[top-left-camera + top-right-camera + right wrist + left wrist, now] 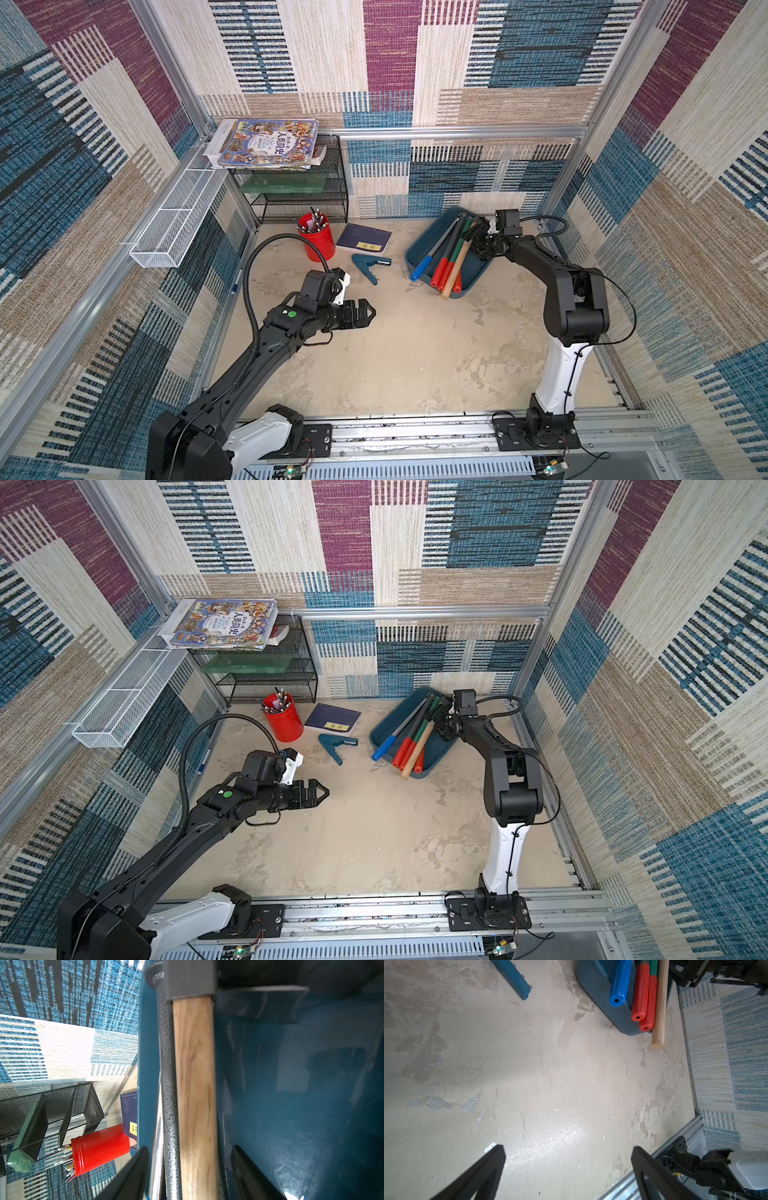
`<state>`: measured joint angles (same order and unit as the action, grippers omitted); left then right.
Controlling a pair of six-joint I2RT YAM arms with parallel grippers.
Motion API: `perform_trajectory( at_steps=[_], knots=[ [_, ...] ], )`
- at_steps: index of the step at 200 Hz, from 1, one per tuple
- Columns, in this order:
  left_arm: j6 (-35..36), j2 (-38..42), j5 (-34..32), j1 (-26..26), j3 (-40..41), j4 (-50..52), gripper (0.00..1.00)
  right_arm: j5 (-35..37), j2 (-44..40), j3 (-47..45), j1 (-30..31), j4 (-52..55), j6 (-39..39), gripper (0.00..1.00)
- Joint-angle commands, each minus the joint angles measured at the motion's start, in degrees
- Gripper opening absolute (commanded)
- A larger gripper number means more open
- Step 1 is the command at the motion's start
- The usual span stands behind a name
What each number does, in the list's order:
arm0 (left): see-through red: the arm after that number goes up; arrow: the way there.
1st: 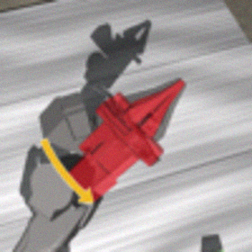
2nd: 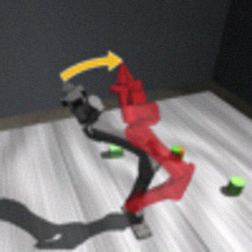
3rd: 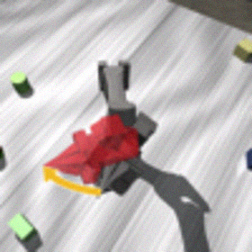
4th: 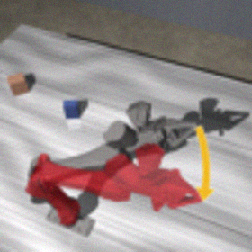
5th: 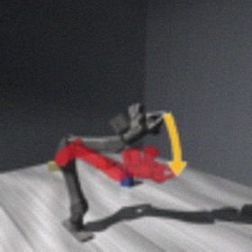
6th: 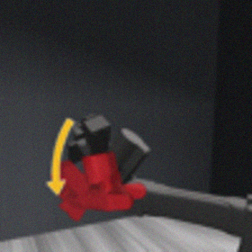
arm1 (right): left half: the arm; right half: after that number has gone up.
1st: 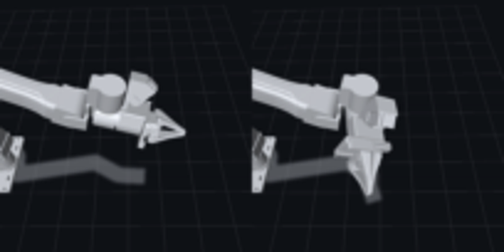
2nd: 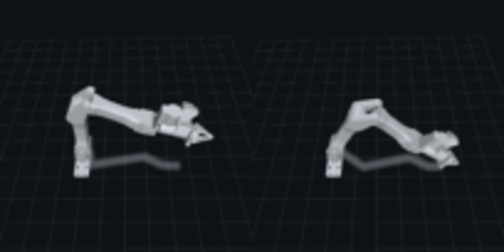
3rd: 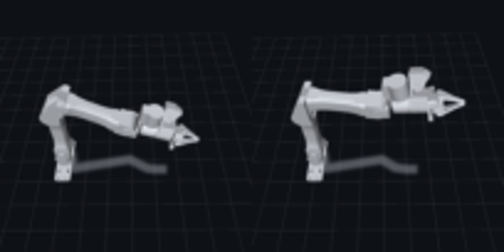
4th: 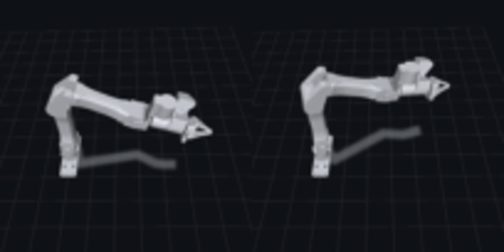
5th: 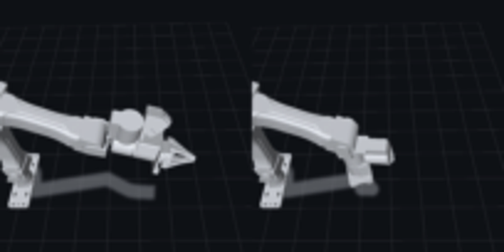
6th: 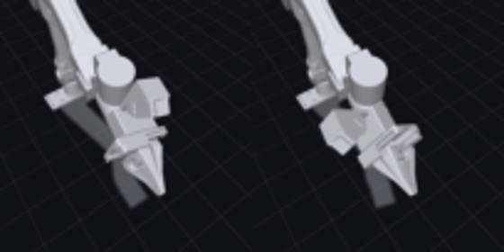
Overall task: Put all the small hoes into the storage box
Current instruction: Place the hoe in the storage box.
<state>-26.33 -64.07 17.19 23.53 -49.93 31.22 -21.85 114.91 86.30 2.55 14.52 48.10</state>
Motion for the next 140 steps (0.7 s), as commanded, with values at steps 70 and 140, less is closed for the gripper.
perform_trajectory(
  at_steps=[70, 140],
  knots=[
    [3.89, -0.44, -3.94, 0.02, -2.71, 2.07, 1.0, 6.37, -6.64, -0.79, 1.57, 4.14, -4.83, 0.96],
    [6.52, -3.37, -6.12, -0.04, -5.72, 2.96, 1.0, 8.72, -11.12, -2.03, 1.75, 7.47, -8.81, 0.96]
  ],
)
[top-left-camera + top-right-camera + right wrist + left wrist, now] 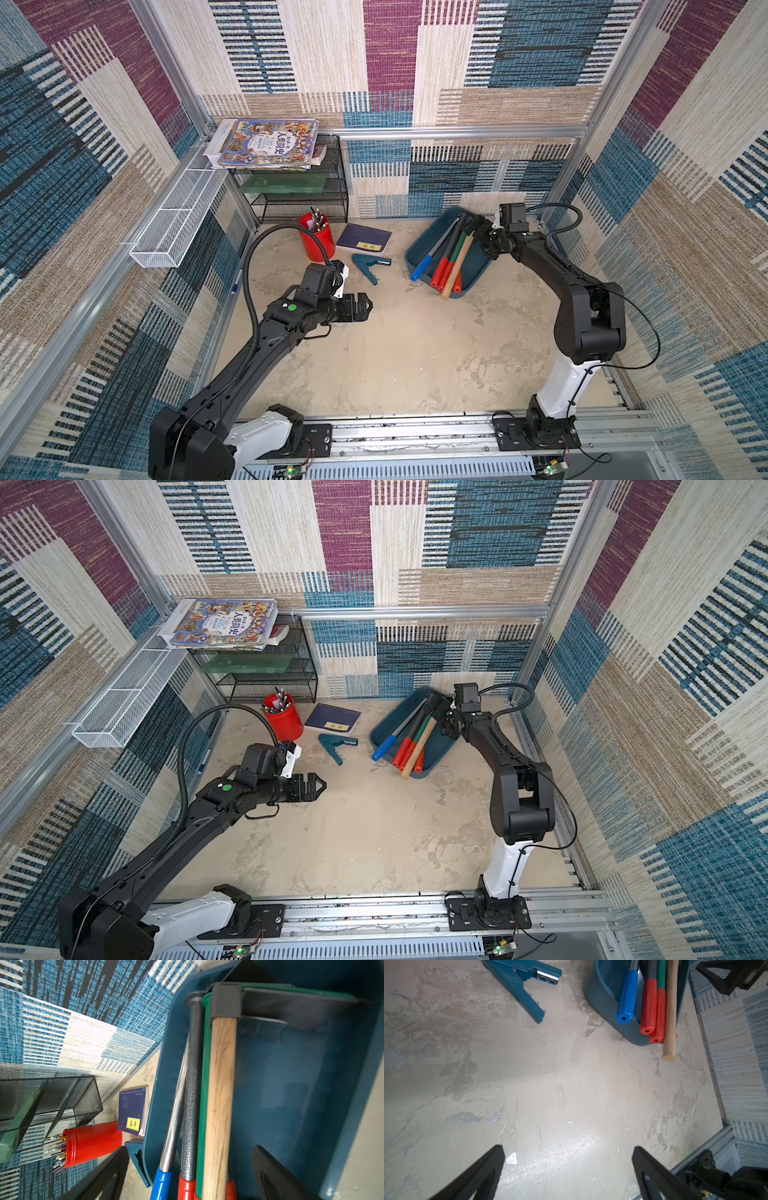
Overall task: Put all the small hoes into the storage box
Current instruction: Place the hoe in the storage box.
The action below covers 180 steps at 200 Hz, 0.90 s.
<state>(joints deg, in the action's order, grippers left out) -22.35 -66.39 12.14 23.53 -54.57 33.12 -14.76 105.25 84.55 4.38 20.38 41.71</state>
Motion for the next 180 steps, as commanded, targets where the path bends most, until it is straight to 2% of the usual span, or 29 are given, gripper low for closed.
perform_trajectory(
  at_steps=[1, 54, 82, 123, 180],
  knots=[
    [2.6, -1.08, -1.11, -0.01, -1.12, 1.06, 1.0, 1.7, -1.5, -0.32, -0.08, 1.69, -2.47, 0.96],
    [5.41, -4.6, -1.94, 0.02, -4.18, 2.21, 1.0, 5.16, -6.33, -2.66, 0.35, 3.74, -5.29, 0.96],
    [7.5, -5.46, -4.19, 0.0, -4.85, 0.88, 1.0, 9.56, -10.14, -5.47, 1.27, 3.25, -8.13, 0.95],
    [14.6, -3.79, -9.07, 0.0, -3.69, -3.75, 1.0, 13.96, -15.77, -12.14, 1.37, -0.39, -12.09, 0.96],
    [27.62, -2.41, -20.6, -1.46, 2.97, -16.19, 1.0, 20.87, -23.08, -24.45, -0.08, -11.34, -16.02, 0.96]
  ],
)
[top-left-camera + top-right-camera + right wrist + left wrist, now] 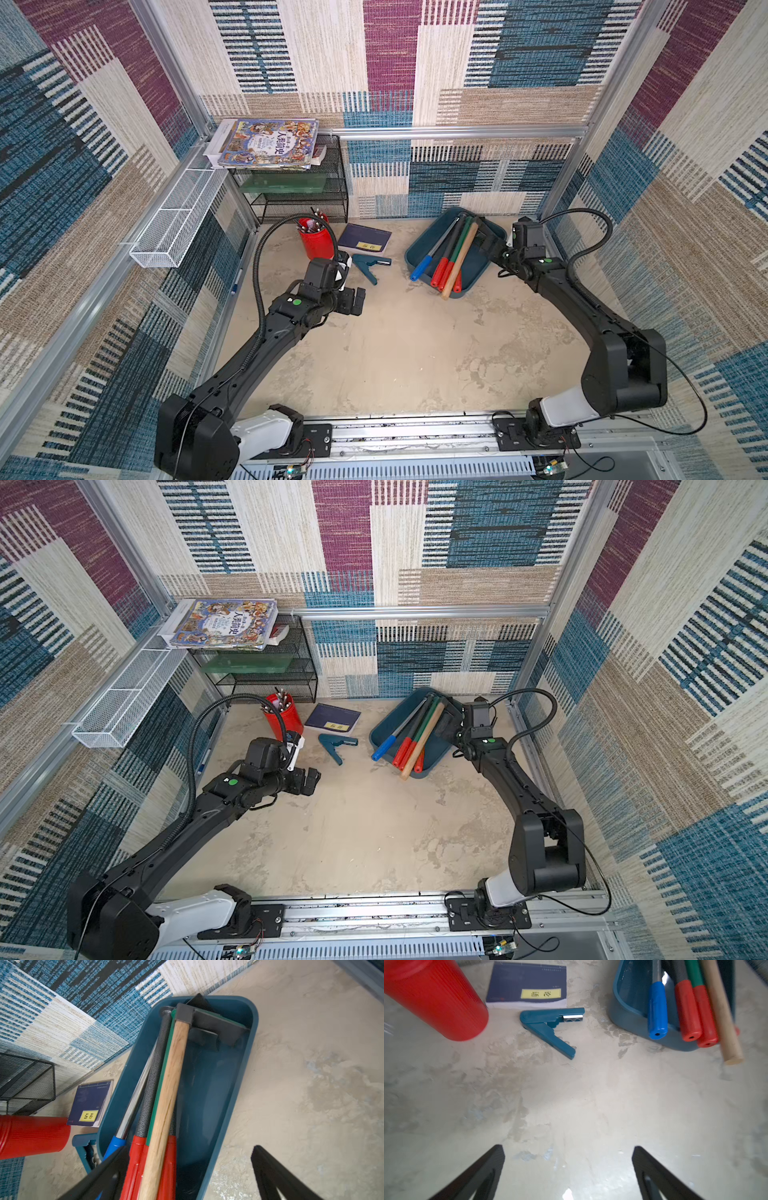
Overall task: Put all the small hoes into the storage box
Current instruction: Reset both arms
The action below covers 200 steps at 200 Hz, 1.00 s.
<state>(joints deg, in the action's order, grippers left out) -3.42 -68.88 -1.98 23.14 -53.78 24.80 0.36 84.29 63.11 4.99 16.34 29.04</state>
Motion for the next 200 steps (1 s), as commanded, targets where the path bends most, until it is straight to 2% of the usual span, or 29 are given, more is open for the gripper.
perform_trajectory(
  at_steps=[1, 16, 52, 105, 142, 178, 200],
  knots=[
    [8.82, -0.04, -6.48, -1.16, 2.27, -8.02, 1.0, 5.81, -2.2, -3.13, -0.74, -7.38, -3.4, 0.96],
    [10.01, -1.08, -8.39, -3.79, 3.52, -9.99, 1.0, 7.52, -3.26, -4.96, -1.48, -8.92, -4.91, 0.96],
    [11.25, -4.75, -5.85, -10.14, 8.76, -18.64, 1.0, 9.3, -7.8, -12.73, -1.84, -17.92, -9.0, 0.95],
    [10.84, -13.23, -3.4, -15.23, 14.04, -31.57, 1.0, 12.8, -11.05, -20.37, -2.19, -26.62, -13.57, 0.95],
    [11.09, -13.45, -0.78, -18.13, 19.14, -41.72, 1.0, 16.38, -11.86, -26.66, -2.71, -35.45, -16.37, 0.95],
    [10.89, -12.93, -0.04, -19.58, 20.25, -44.68, 0.98, 17.48, -11.35, -32.35, -3.77, -45.05, -21.89, 0.96],
    [10.55, -12.17, 0.09, -20.21, 21.62, -46.79, 0.98, 16.5, -10.97, -34.67, -4.85, -49.24, -22.62, 0.95]
  ],
)
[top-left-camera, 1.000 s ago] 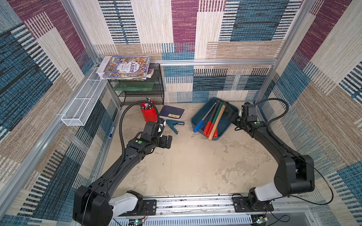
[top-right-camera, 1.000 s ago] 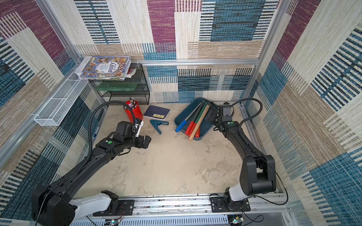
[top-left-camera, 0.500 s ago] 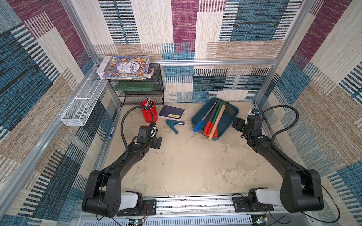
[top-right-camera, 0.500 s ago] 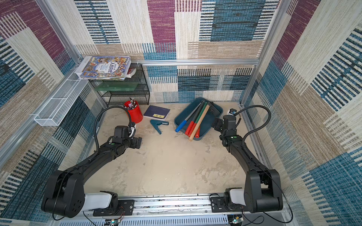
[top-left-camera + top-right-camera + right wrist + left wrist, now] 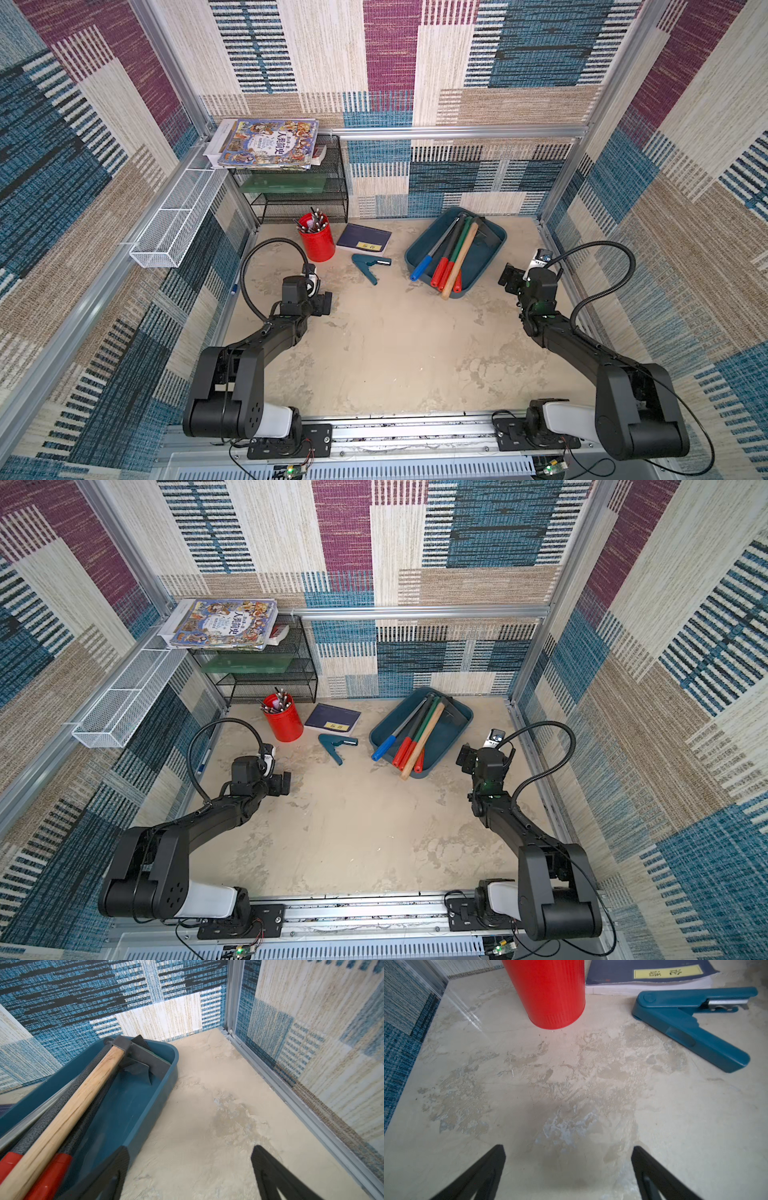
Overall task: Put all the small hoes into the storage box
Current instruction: Reset both arms
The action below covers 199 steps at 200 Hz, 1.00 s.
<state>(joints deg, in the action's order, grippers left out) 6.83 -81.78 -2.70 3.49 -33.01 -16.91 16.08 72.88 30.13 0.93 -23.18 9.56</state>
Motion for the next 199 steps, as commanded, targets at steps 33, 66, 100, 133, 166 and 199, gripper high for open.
perform_trajectory(
  at_steps=[33, 66, 100, 133, 166, 199],
  knots=[
    [0.55, 1.13, 4.0, -1.44, 1.35, -5.36, 0.97, -0.52, 0.85, -5.94, -0.97, -17.68, -3.66, 0.95],
    [0.17, 2.32, 3.84, -1.55, 2.51, -6.27, 0.97, -2.64, 0.82, -8.32, -0.98, -22.61, -5.16, 0.96],
    [-0.79, 2.29, 5.15, -1.71, 4.26, -10.64, 0.97, -3.48, 0.15, -10.54, -0.94, -24.75, -6.05, 0.95],
    [-1.4, -1.23, 5.11, -1.81, 4.21, -14.49, 0.96, -2.67, 0.73, -12.5, -0.58, -27.7, -6.4, 0.97],
    [-3.84, -3.17, 4.48, -3.45, 7.64, -22.83, 0.97, -1.52, 0.46, -18.47, 0.55, -37.2, -7.27, 0.98],
    [-5.32, -4.68, 3.67, -4.23, 5.92, -21.17, 0.98, 1.75, 7.15, -21.0, 3.5, -47.88, -9.71, 0.98]
  ],
)
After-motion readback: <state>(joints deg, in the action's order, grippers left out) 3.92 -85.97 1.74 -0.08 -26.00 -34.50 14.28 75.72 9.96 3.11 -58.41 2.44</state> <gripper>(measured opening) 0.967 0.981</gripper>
